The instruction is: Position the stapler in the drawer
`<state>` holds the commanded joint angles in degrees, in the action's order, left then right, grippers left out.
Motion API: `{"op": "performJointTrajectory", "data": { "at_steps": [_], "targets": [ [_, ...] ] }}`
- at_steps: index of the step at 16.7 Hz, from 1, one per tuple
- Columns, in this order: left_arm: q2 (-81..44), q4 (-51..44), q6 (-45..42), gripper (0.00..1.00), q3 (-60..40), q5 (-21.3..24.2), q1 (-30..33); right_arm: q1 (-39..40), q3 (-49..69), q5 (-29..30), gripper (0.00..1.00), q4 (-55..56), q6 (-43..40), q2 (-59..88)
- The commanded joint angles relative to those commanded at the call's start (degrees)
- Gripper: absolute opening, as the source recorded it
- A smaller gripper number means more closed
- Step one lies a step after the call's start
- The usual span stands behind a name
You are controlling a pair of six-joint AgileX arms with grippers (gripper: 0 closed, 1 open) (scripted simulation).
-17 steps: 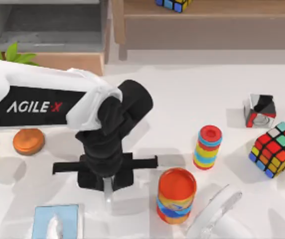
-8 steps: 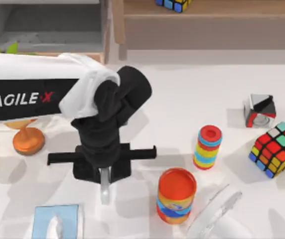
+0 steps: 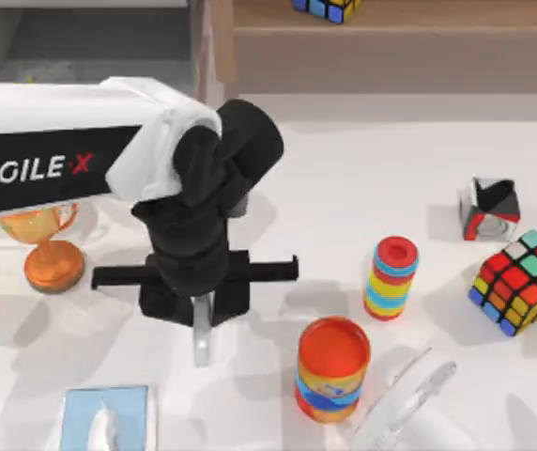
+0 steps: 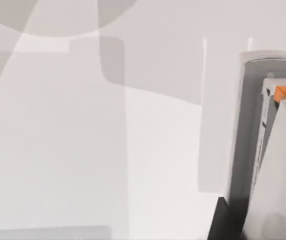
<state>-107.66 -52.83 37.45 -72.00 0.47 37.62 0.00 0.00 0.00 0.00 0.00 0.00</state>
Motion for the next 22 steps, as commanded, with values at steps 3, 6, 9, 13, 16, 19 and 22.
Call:
{"op": "performJointTrajectory", "data": {
  "at_steps": [3,6,9,13,16,19,22],
  "targets": [
    [-0.87,-3.18,-8.36,0.0,-8.28,1.44,-4.61,0.0,0.0,0.0,1.0,0.0,0.0,0.0],
    [-2.38,-7.89,-19.38,0.0,-20.05,2.96,-12.51,0.0,0.0,0.0,1.0,0.0,0.0,0.0],
    [-5.33,-13.5,-30.88,0.0,-33.46,4.04,-23.21,0.0,0.0,0.0,1.0,0.0,0.0,0.0],
    [-12.29,-20.91,-44.16,0.0,-51.39,4.58,-38.46,0.0,0.0,0.0,1.0,0.0,0.0,0.0],
    [-20.8,-25.56,-51.38,0.0,-62.6,4.2,-48.07,0.0,0.0,0.0,1.0,0.0,0.0,0.0],
    [-31.12,-28.96,-55.84,0.0,-70.7,3.19,-54.45,0.0,0.0,0.0,1.0,0.0,0.0,0.0],
    [-40.26,-31.25,-58.01,0.0,-75.59,1.77,-57.0,0.0,0.0,0.0,1.0,0.0,0.0,0.0]
  ]
}}
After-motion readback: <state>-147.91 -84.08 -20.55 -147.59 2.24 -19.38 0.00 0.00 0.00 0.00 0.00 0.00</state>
